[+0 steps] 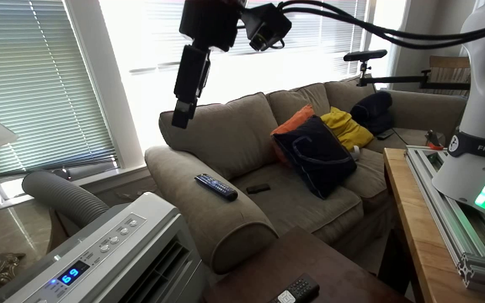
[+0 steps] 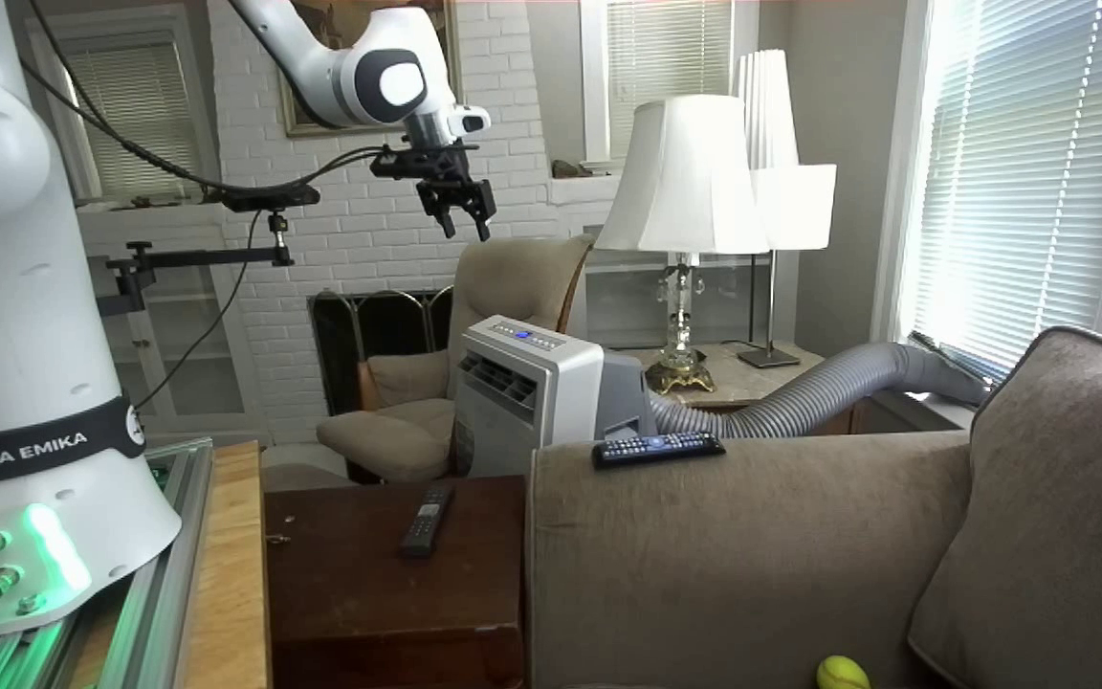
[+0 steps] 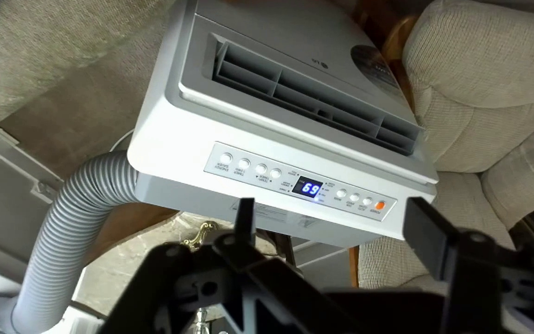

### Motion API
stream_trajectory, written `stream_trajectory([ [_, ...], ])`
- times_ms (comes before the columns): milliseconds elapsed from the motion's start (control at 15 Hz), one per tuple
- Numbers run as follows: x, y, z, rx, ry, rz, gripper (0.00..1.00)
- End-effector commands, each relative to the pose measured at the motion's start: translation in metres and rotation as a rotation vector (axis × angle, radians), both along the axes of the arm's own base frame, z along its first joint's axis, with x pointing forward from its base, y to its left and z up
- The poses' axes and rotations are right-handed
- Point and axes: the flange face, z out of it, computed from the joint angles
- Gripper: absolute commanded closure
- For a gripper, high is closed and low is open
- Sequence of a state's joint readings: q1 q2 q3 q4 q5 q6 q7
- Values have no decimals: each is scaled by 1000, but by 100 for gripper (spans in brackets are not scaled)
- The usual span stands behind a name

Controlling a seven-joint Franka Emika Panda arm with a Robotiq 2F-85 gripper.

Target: Press on the machine

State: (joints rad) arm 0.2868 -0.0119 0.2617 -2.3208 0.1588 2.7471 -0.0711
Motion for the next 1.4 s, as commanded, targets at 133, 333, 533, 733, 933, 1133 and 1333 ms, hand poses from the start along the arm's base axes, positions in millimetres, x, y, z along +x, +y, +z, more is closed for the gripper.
stream_trajectory([
  [133, 21, 27, -22, 62, -25, -15, 63],
  [333, 26, 50, -28, 100, -35, 11, 84],
  [533, 33, 75, -34, 126, -46, 42, 99],
  [733, 44, 96, -42, 147, -42, 58, 100],
  [933, 52, 115, -51, 158, -35, 76, 100],
  [1133, 57, 133, -59, 171, -30, 90, 100],
  [1333, 59, 148, -61, 177, -4, 97, 100],
])
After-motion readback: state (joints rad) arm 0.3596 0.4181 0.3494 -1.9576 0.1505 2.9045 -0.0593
